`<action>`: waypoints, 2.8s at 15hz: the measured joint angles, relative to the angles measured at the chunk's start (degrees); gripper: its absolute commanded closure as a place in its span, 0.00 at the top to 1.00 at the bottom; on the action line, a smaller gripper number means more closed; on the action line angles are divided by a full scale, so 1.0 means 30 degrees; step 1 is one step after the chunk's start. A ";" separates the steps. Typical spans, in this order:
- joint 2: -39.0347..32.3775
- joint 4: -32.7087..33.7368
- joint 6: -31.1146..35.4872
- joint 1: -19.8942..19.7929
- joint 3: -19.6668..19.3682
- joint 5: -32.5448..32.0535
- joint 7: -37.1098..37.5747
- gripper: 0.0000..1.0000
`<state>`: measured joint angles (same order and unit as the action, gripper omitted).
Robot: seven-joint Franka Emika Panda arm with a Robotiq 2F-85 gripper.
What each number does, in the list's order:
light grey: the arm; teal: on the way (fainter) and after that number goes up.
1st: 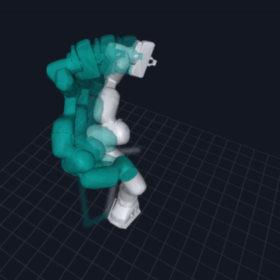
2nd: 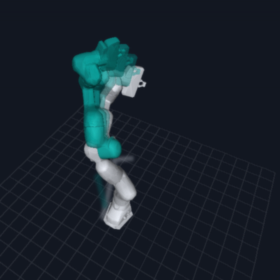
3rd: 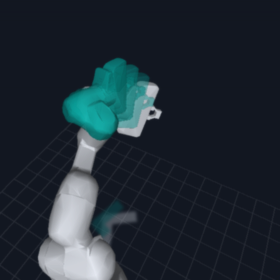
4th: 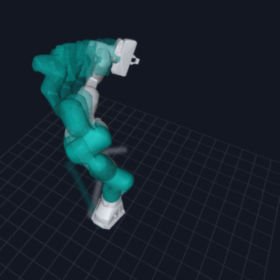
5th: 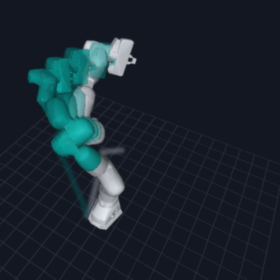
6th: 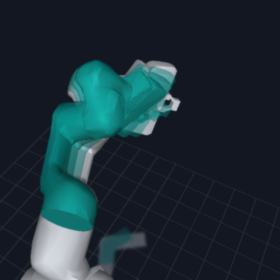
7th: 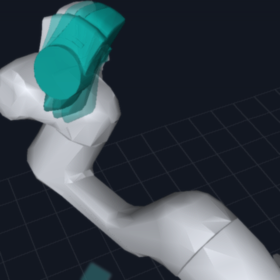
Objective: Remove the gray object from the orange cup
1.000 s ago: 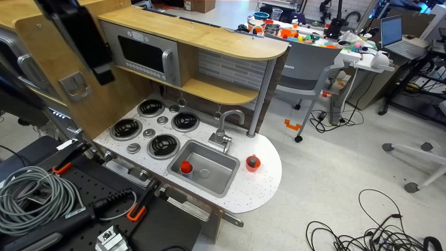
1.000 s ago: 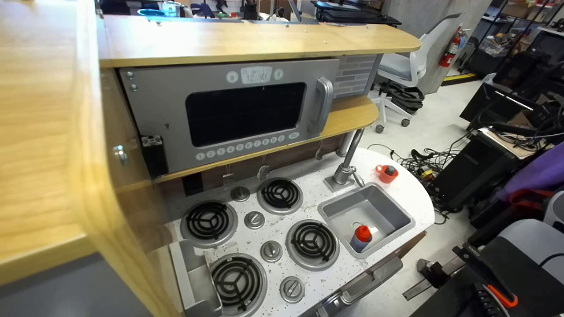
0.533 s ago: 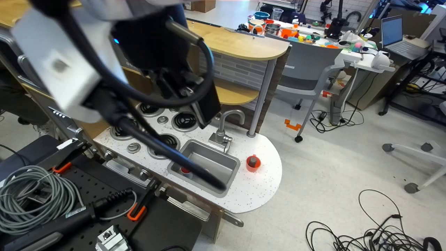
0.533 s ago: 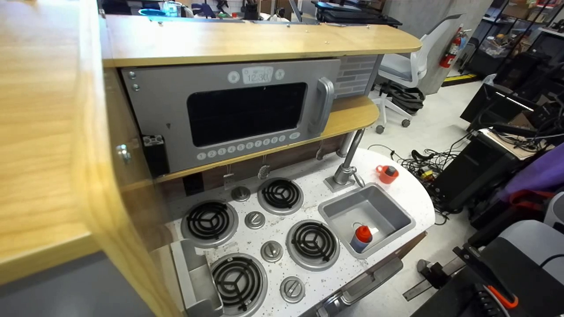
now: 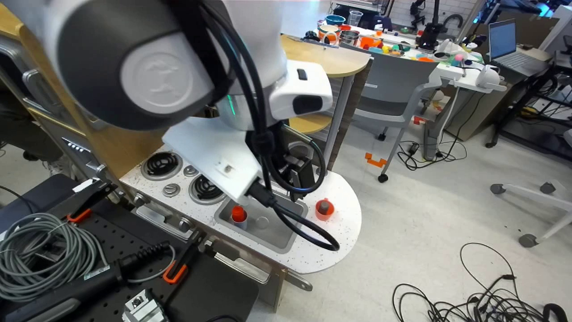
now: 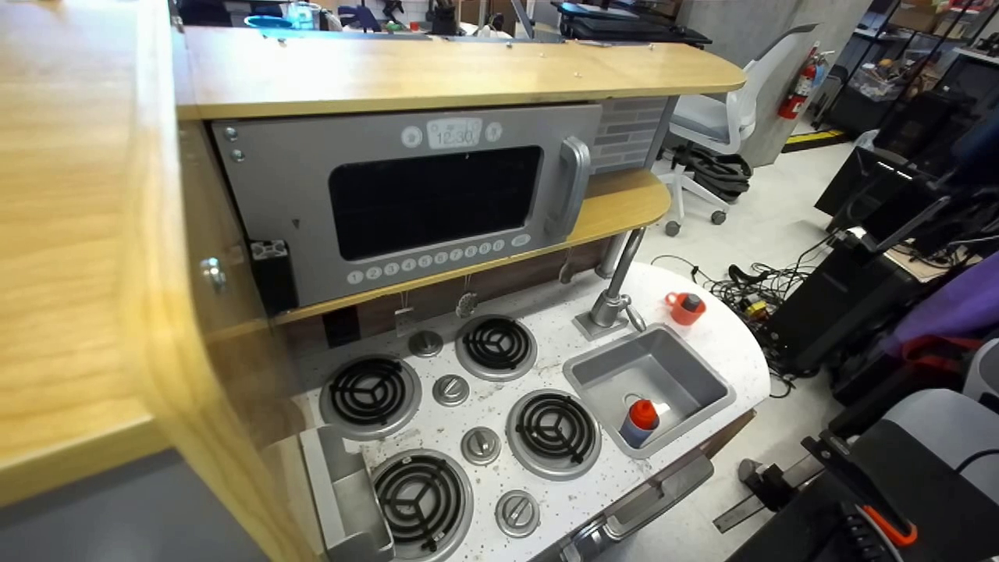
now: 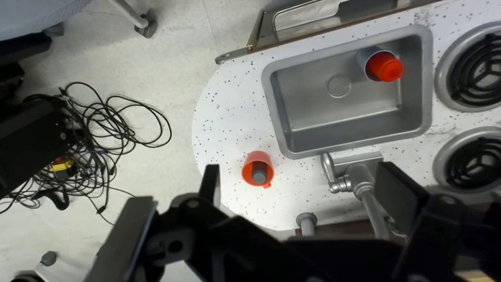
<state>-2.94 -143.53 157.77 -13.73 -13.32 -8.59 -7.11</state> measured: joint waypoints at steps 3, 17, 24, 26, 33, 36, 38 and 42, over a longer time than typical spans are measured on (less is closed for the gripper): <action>-0.2613 0.1902 -0.0043 -0.0118 -0.0013 0.0173 -0.0917 1.00; -1.1063 1.1106 -0.3420 -0.2405 0.1135 0.1379 -0.3346 1.00; -1.4954 1.5689 -0.4287 -0.2413 0.1859 0.1381 -0.3362 1.00; -1.5778 1.6776 -0.4427 -0.2409 0.2094 0.1381 -0.3366 1.00; -1.8816 2.0719 -0.6751 -0.2451 0.2509 0.1531 -0.3366 1.00; -2.0108 2.2270 -0.7350 -0.2450 0.2605 0.1532 -0.3366 1.00; -2.0800 2.3165 -0.7604 -0.2449 0.2733 0.1548 -0.3366 1.00; -2.1837 2.4667 -0.8084 -0.2441 0.3029 0.1554 -0.3367 1.00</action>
<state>-68.45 -69.52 133.52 -21.05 -4.24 -3.92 -17.21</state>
